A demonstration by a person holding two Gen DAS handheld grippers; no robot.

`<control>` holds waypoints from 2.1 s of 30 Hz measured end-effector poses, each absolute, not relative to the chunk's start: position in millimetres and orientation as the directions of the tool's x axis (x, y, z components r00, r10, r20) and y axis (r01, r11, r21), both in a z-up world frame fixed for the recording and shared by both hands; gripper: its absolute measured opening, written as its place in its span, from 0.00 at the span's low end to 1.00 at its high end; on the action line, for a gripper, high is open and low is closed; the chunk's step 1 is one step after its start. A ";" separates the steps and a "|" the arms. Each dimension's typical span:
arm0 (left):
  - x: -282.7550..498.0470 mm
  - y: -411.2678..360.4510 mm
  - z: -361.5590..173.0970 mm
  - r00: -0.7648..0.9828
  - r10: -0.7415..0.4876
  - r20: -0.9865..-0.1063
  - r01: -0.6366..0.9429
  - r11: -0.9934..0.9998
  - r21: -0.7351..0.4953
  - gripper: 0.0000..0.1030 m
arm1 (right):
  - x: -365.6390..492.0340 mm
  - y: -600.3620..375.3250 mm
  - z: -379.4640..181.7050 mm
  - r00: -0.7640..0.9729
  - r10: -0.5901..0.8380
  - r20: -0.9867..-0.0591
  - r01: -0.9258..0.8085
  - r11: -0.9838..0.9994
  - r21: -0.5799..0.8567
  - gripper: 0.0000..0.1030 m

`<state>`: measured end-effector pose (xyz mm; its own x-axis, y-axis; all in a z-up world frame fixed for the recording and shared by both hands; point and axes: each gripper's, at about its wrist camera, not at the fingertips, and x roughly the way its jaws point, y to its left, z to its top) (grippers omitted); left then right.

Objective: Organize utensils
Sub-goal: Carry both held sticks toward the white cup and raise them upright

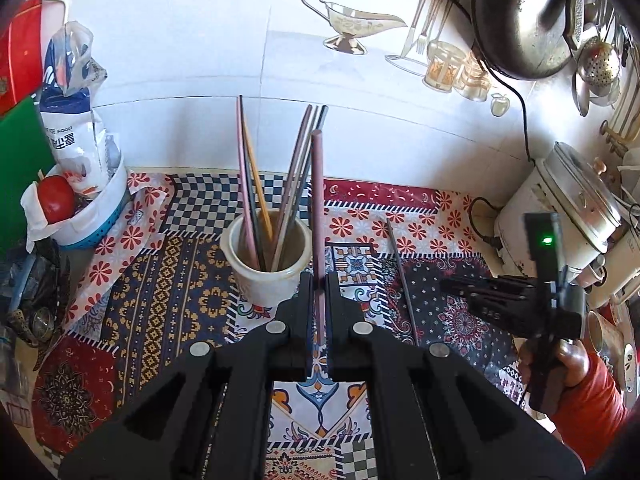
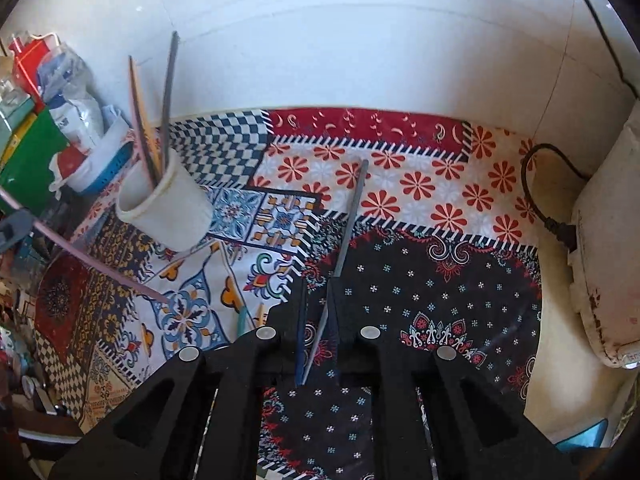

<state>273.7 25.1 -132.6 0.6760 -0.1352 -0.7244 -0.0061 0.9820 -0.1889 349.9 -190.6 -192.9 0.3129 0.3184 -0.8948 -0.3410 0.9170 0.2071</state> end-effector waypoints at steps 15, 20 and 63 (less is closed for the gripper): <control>275.0 52.4 -145.2 0.659 -0.097 -0.746 -0.082 0.976 -0.200 0.03 | 410.2 -160.8 -258.2 0.218 0.171 -0.961 -0.341 0.936 0.090 0.14; 278.4 54.5 -145.6 0.658 -0.094 -0.747 -0.087 0.976 -0.199 0.03 | 417.3 -158.4 -265.9 0.215 0.160 -0.963 -0.336 0.938 0.081 0.15; 265.9 53.4 -104.6 0.731 -0.089 -0.676 -0.058 0.980 -0.191 0.03 | 355.7 -193.7 -111.8 0.458 0.439 -0.773 -0.409 0.876 0.256 0.06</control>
